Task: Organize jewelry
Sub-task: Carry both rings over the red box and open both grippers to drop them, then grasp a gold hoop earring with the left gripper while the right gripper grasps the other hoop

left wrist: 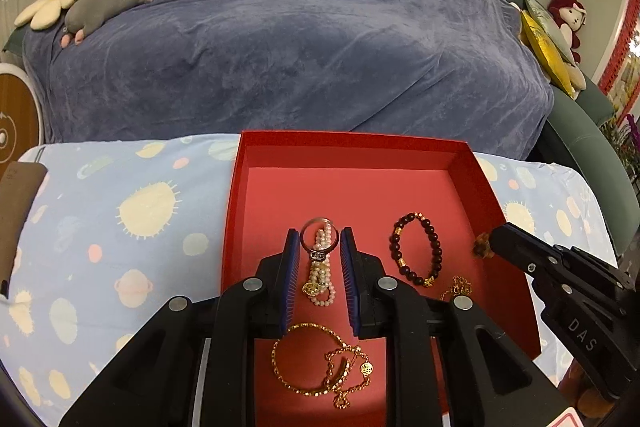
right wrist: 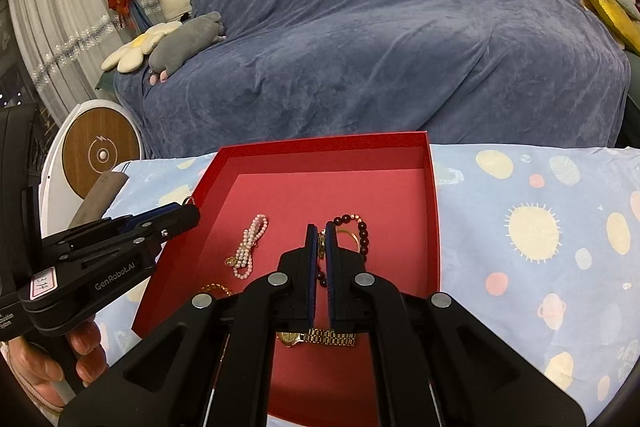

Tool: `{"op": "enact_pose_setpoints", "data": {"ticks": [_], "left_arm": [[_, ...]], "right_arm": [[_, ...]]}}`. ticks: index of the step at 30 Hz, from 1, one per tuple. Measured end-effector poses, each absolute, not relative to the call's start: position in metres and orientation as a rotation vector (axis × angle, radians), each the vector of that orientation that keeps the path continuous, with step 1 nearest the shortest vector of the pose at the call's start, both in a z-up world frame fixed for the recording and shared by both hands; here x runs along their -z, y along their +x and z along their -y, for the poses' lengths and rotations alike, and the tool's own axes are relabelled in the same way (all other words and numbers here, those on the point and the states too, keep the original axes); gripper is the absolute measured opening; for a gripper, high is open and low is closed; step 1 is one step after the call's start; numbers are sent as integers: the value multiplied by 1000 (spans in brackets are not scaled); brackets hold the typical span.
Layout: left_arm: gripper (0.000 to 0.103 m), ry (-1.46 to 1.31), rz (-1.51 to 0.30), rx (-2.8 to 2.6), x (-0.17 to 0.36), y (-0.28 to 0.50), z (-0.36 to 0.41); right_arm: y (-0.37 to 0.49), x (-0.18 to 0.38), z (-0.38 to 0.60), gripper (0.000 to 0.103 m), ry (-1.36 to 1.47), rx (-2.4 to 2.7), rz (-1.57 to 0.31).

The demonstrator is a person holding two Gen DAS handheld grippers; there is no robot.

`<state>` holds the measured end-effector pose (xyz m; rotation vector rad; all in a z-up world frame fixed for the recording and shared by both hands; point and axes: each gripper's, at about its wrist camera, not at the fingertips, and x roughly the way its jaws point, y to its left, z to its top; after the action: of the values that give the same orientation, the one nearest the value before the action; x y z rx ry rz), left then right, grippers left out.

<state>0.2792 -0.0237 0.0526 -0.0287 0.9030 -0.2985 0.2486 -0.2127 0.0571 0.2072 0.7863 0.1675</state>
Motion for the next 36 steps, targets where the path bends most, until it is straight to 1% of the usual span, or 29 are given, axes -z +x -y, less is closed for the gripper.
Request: {"op": "enact_pose_setpoints", "data": {"ticks": [1,3,4,5,7,9,10,11,13,14,17,19,21,25,29,36], "left_arm": [[24,-39,-917,300,-50,281,24],[40,-47,-929,276,-47,283,24],[43,-56,-925,275,-48,282,23],[45,-62,-921,271,-49,281,22],[46,-70,-912,268,-53,274,20],[51,-71,-906,262,-56,267,16],[51,-72,-899,260,-58,261,13],[55,-70,-893,258,-60,254,11],[59,-56,-873,250,-65,238,6],[64,-47,-865,245,-67,229,4],[68,-28,-856,231,-67,204,-5],[68,-15,-863,224,-66,188,-10],[74,-7,-869,207,-62,173,-15],[75,19,-904,161,-46,148,-23],[76,24,-944,143,-28,131,-34],[76,63,-974,136,-8,120,-53]], "right_arm": [[248,-57,213,11,208,-162,-783],[244,-58,215,32,218,-156,-772],[240,-60,217,35,225,-152,-765],[237,-61,219,36,229,-150,-760],[229,-65,222,37,234,-152,-754],[219,-69,224,45,236,-145,-749],[211,-71,225,47,236,-145,-748],[205,-73,225,49,236,-148,-748],[189,-76,224,50,228,-154,-745],[180,-77,223,51,226,-157,-745],[155,-76,220,57,223,-157,-747],[139,-72,217,57,224,-155,-758],[125,-68,215,58,244,-159,-767],[107,-57,200,58,258,-179,-786],[109,-39,176,58,211,-221,-821],[127,-10,135,45,119,-273,-875]]}}
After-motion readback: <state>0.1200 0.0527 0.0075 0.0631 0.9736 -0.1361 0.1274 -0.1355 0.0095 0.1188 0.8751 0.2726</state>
